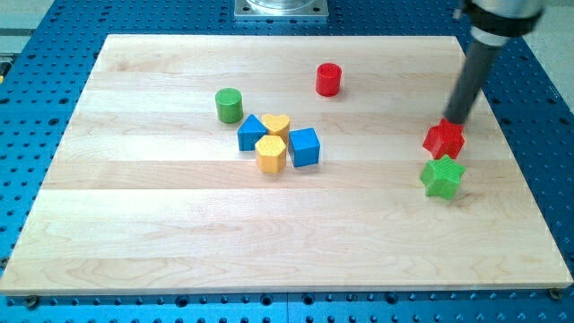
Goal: Place the red circle above the red star
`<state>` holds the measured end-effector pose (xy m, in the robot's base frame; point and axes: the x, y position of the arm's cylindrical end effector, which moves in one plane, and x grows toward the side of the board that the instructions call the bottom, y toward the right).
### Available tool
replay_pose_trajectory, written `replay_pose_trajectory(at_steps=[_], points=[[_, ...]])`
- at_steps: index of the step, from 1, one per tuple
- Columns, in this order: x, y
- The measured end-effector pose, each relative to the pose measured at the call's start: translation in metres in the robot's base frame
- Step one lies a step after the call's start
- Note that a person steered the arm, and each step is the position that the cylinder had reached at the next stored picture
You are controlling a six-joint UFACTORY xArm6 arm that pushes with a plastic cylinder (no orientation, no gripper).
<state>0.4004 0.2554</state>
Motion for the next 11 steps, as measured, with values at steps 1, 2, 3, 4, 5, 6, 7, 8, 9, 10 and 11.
replay_pose_trajectory(at_steps=[1,2,3,4,5,6,7,8,9,10,11], points=[[0.020,-0.024],[0.011,-0.043],[-0.033,-0.115],[-0.056,-0.203],[-0.118,-0.202],[-0.157,-0.211],[-0.184,-0.184],[-0.108,-0.142],[-0.057,-0.106],[-0.048,-0.158],[-0.009,-0.135]])
